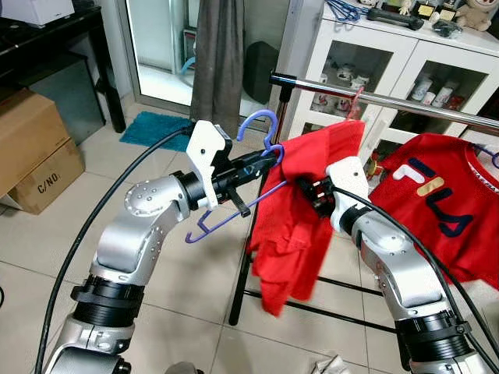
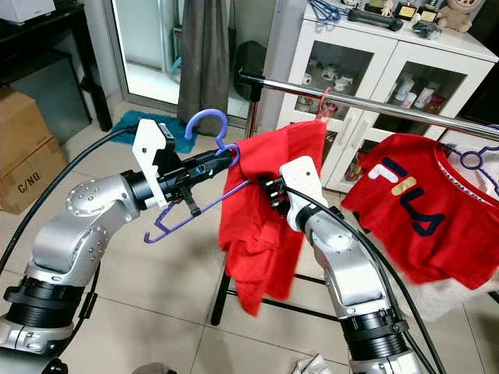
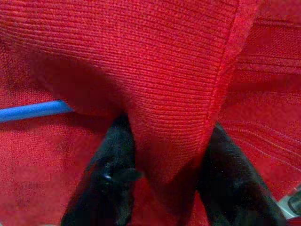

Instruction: Hang hanger

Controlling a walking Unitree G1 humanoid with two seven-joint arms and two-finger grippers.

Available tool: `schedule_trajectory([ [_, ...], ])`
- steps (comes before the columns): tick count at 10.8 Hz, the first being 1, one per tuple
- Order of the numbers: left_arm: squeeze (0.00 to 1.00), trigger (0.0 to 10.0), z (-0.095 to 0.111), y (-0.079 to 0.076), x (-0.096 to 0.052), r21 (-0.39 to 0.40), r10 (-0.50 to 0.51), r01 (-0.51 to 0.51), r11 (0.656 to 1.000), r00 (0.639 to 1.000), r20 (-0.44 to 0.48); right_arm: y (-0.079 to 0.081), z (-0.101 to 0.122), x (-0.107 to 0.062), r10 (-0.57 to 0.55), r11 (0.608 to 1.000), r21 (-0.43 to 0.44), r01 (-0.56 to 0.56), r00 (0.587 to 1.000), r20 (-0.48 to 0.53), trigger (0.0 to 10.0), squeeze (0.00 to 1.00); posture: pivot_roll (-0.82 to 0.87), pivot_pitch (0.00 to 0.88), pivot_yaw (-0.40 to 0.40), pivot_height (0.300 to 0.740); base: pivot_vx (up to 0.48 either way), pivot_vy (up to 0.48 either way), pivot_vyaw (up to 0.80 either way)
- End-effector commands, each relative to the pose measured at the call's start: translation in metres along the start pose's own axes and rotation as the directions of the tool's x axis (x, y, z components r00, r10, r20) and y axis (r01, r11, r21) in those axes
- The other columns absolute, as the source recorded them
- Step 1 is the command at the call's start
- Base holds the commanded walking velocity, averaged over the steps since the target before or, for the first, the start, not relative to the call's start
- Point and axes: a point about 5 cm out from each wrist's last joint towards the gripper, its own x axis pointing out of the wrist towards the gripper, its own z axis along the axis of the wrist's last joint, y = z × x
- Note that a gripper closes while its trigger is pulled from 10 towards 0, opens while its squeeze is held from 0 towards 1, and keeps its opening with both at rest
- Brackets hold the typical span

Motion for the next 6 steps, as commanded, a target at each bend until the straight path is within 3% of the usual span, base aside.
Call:
schedule_trajectory([
  [1, 0.0, 0.0, 0.0067, -0.0037, 0.0011, 0.027, -0.018, 0.017, 0.999, 0.999, 0.036, -0.0082, 0.0058, 0.0007, -0.014, 1.0, 0.01, 0.014, 1.0, 0.026, 0.0, 0.0, 0.15, 0.0, -0.114, 0.74, 0.0, 0.0, 0.0],
  [4, 0.0, 0.0, 0.0061, -0.0008, -0.0008, 0.033, -0.006, 0.005, 0.999, 1.0, 0.03, -0.0071, 0.0064, 0.0006, 0.004, 1.0, 0.024, -0.005, 0.999, 0.034, 0.0, 0.0, 0.15, 0.0, -0.114, 0.74, 0.0, 0.0, 0.0],
  [6, 0.0, 0.0, 0.0056, 0.0027, -0.0038, 0.037, 0.007, -0.008, 0.999, 1.0, 0.022, -0.0084, 0.008, 0.0004, 0.008, 0.996, 0.089, -0.012, 0.999, 0.049, 0.0, 0.0, 0.16, 0.0, -0.116, 0.74, 0.0, 0.0, 0.0],
])
